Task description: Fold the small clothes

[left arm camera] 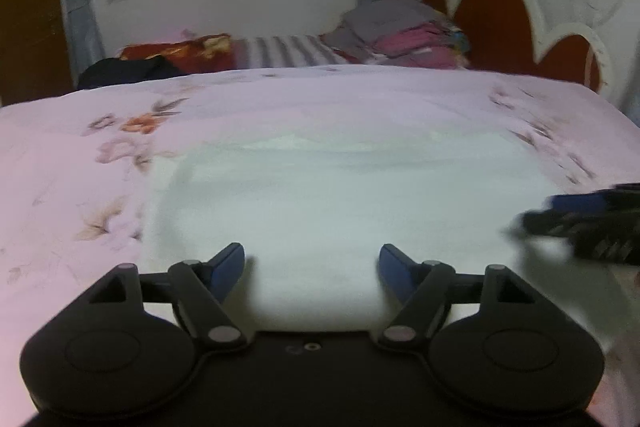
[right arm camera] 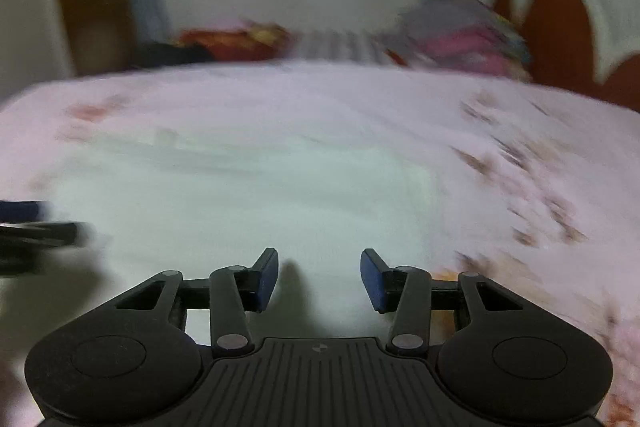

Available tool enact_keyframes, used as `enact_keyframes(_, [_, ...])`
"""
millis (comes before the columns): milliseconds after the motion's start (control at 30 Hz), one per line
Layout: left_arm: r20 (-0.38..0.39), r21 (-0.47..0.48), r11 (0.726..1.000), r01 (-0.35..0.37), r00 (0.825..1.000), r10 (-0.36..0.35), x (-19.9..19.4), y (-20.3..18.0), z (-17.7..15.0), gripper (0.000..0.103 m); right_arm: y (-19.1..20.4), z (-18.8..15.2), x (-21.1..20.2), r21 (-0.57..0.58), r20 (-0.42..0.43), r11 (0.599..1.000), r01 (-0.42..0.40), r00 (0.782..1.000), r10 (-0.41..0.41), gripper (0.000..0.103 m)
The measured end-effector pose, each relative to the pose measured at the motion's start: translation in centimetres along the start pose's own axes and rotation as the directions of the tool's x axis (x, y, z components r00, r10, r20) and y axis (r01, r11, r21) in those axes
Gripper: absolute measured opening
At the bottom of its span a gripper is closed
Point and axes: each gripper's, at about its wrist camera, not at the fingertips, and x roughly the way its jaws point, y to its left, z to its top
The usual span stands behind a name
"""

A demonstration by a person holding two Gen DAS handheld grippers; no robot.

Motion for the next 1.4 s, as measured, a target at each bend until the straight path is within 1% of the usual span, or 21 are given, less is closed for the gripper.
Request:
enact_keyframes(67, [-0.024, 0.009, 1.000, 0.015, 1.000, -0.014, 0.0, -1.0, -0.8, 0.073, 2.0, -0.6, -0.3, -0.048, -0.028, 0.997, -0.061, 0.998, 0.060, 0.046])
enact_keyframes(133, [-0.057, 0.024, 1.000, 0.011, 0.998, -0.010, 0.3, -1.5, -1.8, 0.073, 3.4, -1.5, -0.2, -0.066, -0.073, 0.992, -0.105, 0.992, 0.100, 0.046])
enact_keyframes(167, [-0.074, 0.029, 1.000, 0.002, 0.997, 0.001, 0.5, -1.4, -2.4, 0.074, 3.9, -1.9, -0.1, -0.077, -0.096, 0.991, -0.110, 0.990, 0.103, 0.046])
enact_keyframes(200, [-0.068, 0.020, 1.000, 0.001, 0.998, 0.000, 0.3, -1.1, -2.9, 0.075, 4.2, -2.5, 0.1, -0.092, -0.115, 0.991, -0.093, 0.990, 0.082, 0.045])
enact_keyframes(233, [-0.064, 0.006, 1.000, 0.001, 0.998, -0.001, -0.1, -0.7, -3.1, 0.074, 4.0, -3.0, 0.2, -0.097, -0.121, 0.993, -0.069, 0.991, 0.057, 0.045])
enact_keyframes(333, [-0.046, -0.023, 1.000, -0.004, 0.999, 0.003, -1.6, 0.0, -3.4, 0.073, 2.8, -3.3, -1.1, -0.023, -0.110, 0.998, -0.050, 0.993, 0.047, 0.045])
enact_keyframes(367, [-0.034, -0.035, 0.999, -0.005, 0.999, 0.004, -2.3, 0.0, -3.6, 0.073, 2.8, -3.2, -1.5, -0.008, -0.101, 0.998, -0.055, 0.993, 0.054, 0.045])
enact_keyframes(400, [-0.028, -0.052, 0.999, -0.002, 1.000, 0.001, -2.8, -0.1, -3.9, 0.072, 3.0, -3.3, -2.2, 0.002, -0.090, 0.996, -0.086, 0.992, 0.086, 0.045])
enact_keyframes(467, [-0.033, -0.098, 0.995, 0.012, 0.999, -0.015, -3.6, -0.1, -4.8, 0.070, 4.2, -3.9, -3.2, -0.020, -0.088, 0.992, -0.124, 0.989, 0.121, 0.045])
enact_keyframes(500, [-0.040, -0.109, 0.994, 0.011, 0.999, -0.015, -3.7, 0.0, -5.2, 0.069, 5.0, -4.3, -3.4, -0.033, -0.098, 0.989, -0.142, 0.986, 0.138, 0.041])
enact_keyframes(567, [-0.047, -0.124, 0.992, 0.002, 0.999, -0.007, -4.4, -0.2, -6.1, 0.058, 6.4, -5.3, -3.8, -0.041, -0.106, 0.982, -0.185, 0.978, 0.179, 0.032])
enact_keyframes(667, [-0.051, -0.116, 0.993, -0.020, 0.999, 0.014, -4.8, -0.2, -6.9, 0.057, 8.6, -6.4, -4.4, -0.061, -0.108, 0.977, -0.205, 0.974, 0.198, 0.015])
enact_keyframes(700, [-0.049, -0.108, 0.994, -0.020, 0.999, 0.015, -4.9, -0.1, -7.0, 0.058, 9.0, -6.7, -4.3, -0.064, -0.112, 0.977, -0.204, 0.974, 0.196, 0.014])
enact_keyframes(800, [-0.047, -0.063, 0.997, -0.035, 0.998, 0.032, -5.2, -0.2, -7.2, 0.059, 9.5, -7.0, -4.3, -0.081, -0.103, 0.979, -0.189, 0.978, 0.181, 0.014])
enact_keyframes(900, [-0.036, -0.086, 0.995, -0.050, 0.998, 0.047, -5.9, 0.8, -7.9, 0.060, 8.4, -7.4, -4.6, -0.092, -0.099, 0.981, -0.168, 0.982, 0.159, 0.014])
enact_keyframes(1033, [-0.020, -0.153, 0.987, -0.056, 0.998, 0.053, -6.9, 2.8, -8.7, 0.059, 3.6, -8.0, -5.4, -0.008, -0.081, 0.999, -0.045, 0.996, 0.045, 0.014])
enact_keyframes(1100, [-0.022, -0.162, 0.985, -0.064, 0.998, 0.062, -7.1, 3.1, -8.7, 0.059, 1.3, -8.4, -6.2, 0.018, -0.078, 1.000, 0.006, 0.997, -0.005, 0.014])
enact_keyframes(1233, [-0.021, -0.175, 0.982, -0.065, 0.998, 0.063, -7.4, 3.3, -9.0, 0.059, -2.7, -9.5, -7.5, 0.103, -0.078, 0.991, 0.083, 0.994, -0.075, 0.013])
enact_keyframes(1300, [-0.025, -0.175, 0.982, -0.075, 0.997, 0.072, -7.4, 3.2, -8.7, 0.059, -3.9, -9.8, -8.3, 0.132, -0.077, 0.988, 0.075, 0.995, -0.066, 0.013])
enact_keyframes(1333, [-0.021, -0.183, 0.980, -0.081, 0.997, 0.078, -7.7, 3.1, -8.6, 0.059, -3.8, -9.6, -8.3, 0.122, -0.082, 0.990, 0.074, 0.995, -0.065, 0.013])
enact_keyframes(1400, [-0.005, -0.187, 0.979, -0.078, 0.997, 0.079, -8.1, 2.7, -8.3, 0.063, -3.0, -8.9, -8.7, 0.099, -0.072, 0.992, 0.080, 0.995, -0.073, 0.013])
